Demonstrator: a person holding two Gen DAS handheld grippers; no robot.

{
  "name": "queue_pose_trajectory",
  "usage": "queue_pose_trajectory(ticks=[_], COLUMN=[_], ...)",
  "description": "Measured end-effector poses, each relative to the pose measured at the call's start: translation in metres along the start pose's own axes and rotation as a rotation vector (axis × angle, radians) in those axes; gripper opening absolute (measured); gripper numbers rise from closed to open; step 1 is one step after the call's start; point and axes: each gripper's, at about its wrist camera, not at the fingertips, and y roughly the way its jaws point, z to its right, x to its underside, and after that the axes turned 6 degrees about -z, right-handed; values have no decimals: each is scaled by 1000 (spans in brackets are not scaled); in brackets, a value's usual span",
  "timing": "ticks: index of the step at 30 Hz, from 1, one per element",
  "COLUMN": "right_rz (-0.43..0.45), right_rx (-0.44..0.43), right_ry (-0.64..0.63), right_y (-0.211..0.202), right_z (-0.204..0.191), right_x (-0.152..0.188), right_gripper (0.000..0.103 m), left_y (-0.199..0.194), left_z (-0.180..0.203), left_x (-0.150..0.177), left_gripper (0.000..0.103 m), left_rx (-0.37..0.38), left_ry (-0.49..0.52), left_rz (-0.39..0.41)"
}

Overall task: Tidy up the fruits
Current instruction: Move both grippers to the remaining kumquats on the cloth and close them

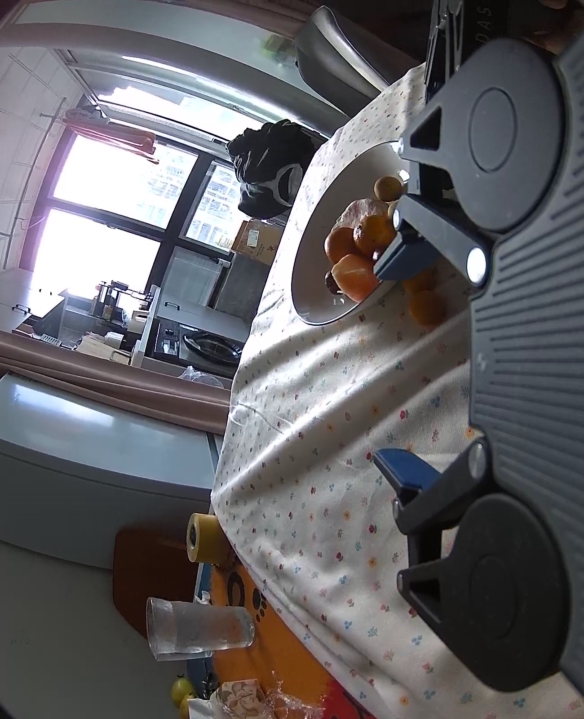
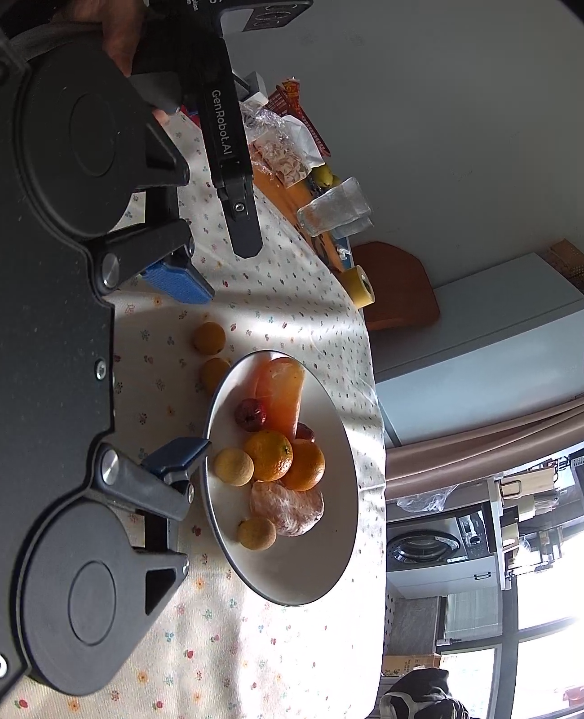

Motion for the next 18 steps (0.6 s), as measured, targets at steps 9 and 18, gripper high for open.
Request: queue_pose_trajectory(ticks=[9, 18], right_rz=[-36, -59], right_rx=[-15, -9], right_ry=[41, 69], right_y=[21, 37], right_z=[5, 8], right_x=[5, 9], right_gripper=[51, 44], left_y=[24, 41], left_z=[4, 15], left_x=[3, 4], left_gripper=[58, 42], left_rx=[0, 39], left_ry=[3, 39], left_rz=[-44, -76])
